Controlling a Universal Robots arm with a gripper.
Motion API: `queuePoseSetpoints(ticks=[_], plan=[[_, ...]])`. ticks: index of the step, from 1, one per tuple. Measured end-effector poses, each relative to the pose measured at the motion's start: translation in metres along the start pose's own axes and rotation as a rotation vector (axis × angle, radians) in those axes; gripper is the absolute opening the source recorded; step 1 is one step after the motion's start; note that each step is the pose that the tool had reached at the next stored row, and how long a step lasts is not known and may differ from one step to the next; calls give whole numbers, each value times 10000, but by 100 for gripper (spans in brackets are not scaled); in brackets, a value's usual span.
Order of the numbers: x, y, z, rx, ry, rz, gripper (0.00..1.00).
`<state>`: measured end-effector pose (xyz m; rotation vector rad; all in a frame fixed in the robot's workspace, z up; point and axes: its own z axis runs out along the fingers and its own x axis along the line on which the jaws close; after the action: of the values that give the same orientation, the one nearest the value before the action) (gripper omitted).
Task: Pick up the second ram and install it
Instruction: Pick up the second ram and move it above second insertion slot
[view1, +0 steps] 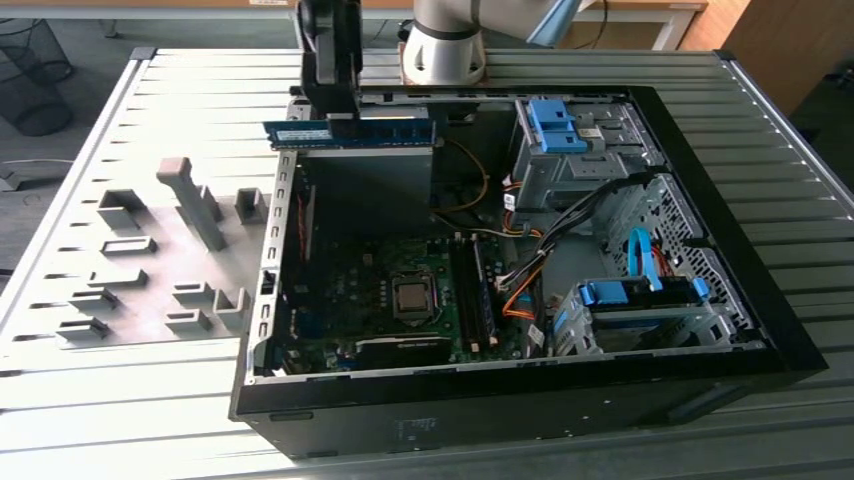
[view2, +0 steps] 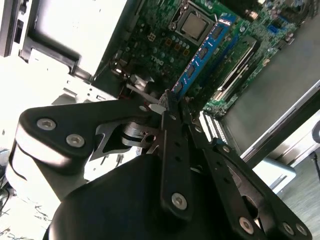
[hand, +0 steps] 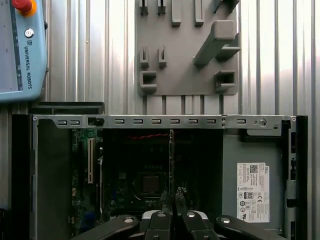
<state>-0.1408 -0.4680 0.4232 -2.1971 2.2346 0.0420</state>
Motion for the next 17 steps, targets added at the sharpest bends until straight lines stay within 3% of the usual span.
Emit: queuePoseSetpoints(ticks=[17], plan=[[-6, -376, -4, 0, 0, 0, 14]])
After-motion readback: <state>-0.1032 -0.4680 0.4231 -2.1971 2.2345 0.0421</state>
